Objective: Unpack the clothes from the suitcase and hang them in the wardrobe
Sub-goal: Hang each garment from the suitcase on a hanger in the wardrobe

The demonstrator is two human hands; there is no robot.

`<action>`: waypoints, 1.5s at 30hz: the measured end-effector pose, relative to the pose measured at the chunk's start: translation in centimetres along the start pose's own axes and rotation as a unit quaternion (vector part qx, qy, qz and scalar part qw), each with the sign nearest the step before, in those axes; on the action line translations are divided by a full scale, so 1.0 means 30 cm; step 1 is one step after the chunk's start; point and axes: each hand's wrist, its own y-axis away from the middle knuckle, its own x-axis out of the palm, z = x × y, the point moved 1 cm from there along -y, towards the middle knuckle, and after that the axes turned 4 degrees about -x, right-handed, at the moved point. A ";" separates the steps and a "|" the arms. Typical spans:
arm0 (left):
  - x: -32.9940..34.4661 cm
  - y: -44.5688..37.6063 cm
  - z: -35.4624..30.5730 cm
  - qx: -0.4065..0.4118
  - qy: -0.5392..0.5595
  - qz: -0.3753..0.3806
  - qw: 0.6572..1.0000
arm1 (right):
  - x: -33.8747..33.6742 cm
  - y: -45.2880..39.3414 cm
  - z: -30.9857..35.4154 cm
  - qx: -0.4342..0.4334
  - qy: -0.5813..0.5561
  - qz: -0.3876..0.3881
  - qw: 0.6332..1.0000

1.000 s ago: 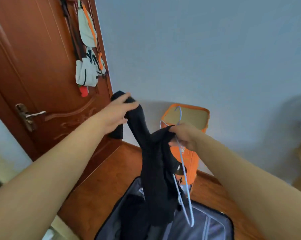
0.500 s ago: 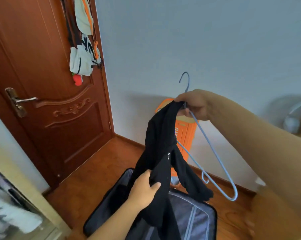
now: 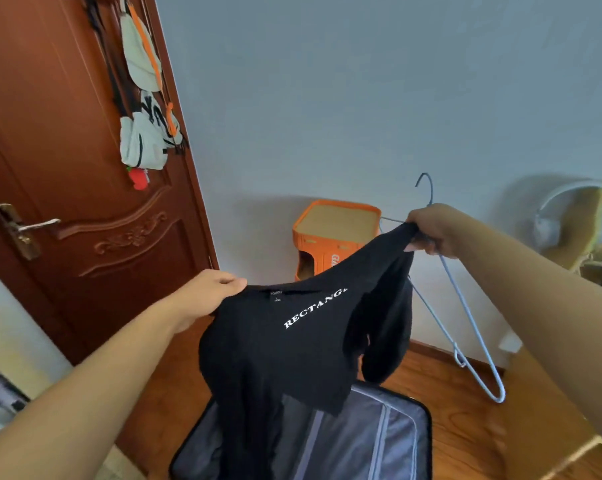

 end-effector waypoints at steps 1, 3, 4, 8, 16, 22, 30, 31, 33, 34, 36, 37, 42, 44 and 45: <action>-0.018 -0.011 -0.025 -0.020 0.045 -0.032 0.998 | -0.005 0.000 -0.011 -0.002 0.042 0.006 0.999; -0.040 -0.034 -0.049 -0.083 0.177 -0.090 0.977 | -0.009 0.007 -0.051 -0.004 0.149 0.034 0.988; -0.038 -0.036 -0.064 -0.102 0.229 -0.094 0.964 | -0.006 0.012 -0.080 0.001 0.197 0.053 0.979; -0.009 -0.016 -0.123 -0.053 0.219 -0.071 0.972 | 0.033 0.022 -0.242 0.051 0.240 0.118 0.962; 0.038 -0.001 -0.210 0.044 -0.117 0.085 0.989 | 0.084 0.075 -0.430 0.005 0.161 0.093 0.983; 0.122 -0.083 -0.148 0.154 -0.375 -0.129 0.905 | 0.064 0.299 -0.314 -0.213 -0.035 0.067 0.974; 0.094 -0.059 -0.181 0.159 -0.305 -0.040 0.938 | 0.085 0.401 -0.288 -0.283 0.072 0.065 0.954; 0.096 -0.050 -0.193 0.170 -0.313 -0.036 0.934 | 0.097 0.400 -0.275 -0.286 0.066 0.060 0.954; 0.092 -0.025 -0.221 0.212 -0.364 -0.047 0.906 | 0.115 0.396 -0.244 -0.297 0.074 0.056 0.950; 0.089 -0.007 -0.237 0.239 -0.392 -0.061 0.886 | 0.129 0.398 -0.227 -0.303 0.083 0.061 0.947; 0.091 0.036 -0.268 0.291 -0.427 -0.101 0.850 | 0.177 0.404 -0.195 -0.318 0.110 0.084 0.938; 0.103 0.056 -0.284 0.316 -0.438 -0.121 0.833 | 0.211 0.409 -0.180 -0.328 0.130 0.090 0.931; 0.229 0.135 -0.360 0.363 -0.356 -0.129 0.851 | 0.332 0.391 -0.134 -0.349 0.115 0.088 0.926; 0.236 0.139 -0.379 0.344 -0.265 -0.117 0.893 | 0.313 0.373 -0.146 -0.343 0.108 0.060 0.931; 0.230 0.143 -0.391 0.337 -0.252 -0.113 0.900 | 0.291 0.371 -0.155 -0.341 0.112 0.031 0.933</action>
